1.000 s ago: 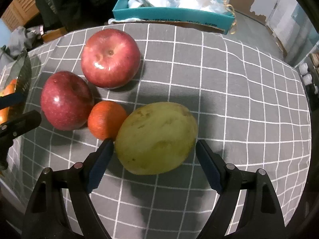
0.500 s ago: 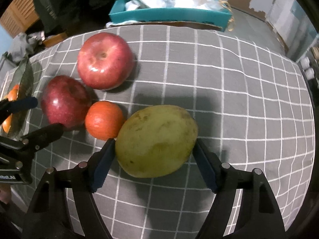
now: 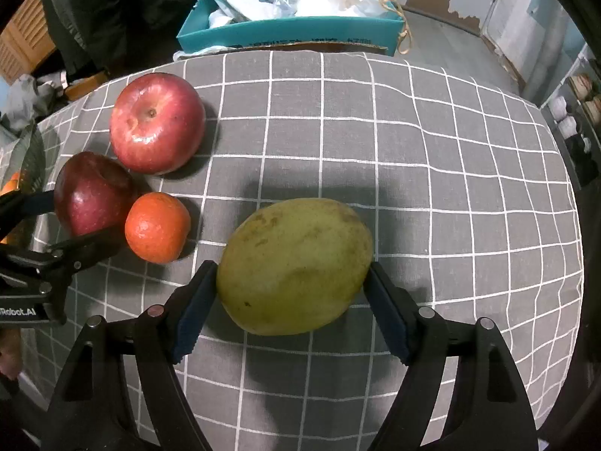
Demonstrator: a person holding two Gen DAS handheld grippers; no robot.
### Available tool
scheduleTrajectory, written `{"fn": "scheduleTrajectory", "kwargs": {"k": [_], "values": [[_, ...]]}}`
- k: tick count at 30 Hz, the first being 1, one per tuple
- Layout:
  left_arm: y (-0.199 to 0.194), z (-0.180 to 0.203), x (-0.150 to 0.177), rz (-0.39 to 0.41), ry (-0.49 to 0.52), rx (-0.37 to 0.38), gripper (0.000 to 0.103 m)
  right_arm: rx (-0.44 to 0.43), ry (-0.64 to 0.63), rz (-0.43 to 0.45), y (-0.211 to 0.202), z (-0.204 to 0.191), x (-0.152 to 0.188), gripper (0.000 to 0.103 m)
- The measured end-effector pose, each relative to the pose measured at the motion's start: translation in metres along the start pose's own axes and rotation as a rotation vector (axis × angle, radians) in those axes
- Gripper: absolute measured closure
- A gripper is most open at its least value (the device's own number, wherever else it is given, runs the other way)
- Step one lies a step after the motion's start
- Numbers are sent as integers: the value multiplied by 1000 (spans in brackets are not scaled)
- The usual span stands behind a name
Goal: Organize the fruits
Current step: 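Grasp the yellow-green pear with the right tool while the left tool grasps a large red apple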
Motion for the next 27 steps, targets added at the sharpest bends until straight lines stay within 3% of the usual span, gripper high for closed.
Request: {"fn": "scheduleTrajectory", "kwargs": {"k": [3, 7, 10, 27], "values": [[1, 0, 0, 4, -6, 11, 7, -12, 16, -4, 0, 2, 0, 24], [-1, 4, -1, 10, -18, 45, 17, -45, 40, -38, 7, 0, 6, 26], [-4, 7, -3, 21, -16, 58, 24, -34, 30, -13, 6, -3, 7, 27], [-25, -2, -7, 88, -24, 8, 25, 13, 38, 51, -12, 2, 0, 28]]}}
Point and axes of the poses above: each gripper's, at about its wrist camera, not at the fingertips, and y roughly the way its jaws point, z to its right, x to its underside, the point moved 10 cm from there along y, roughly the way its jaws point, and after that the axes turned 6 degrees about z, right-handed, at the moved point
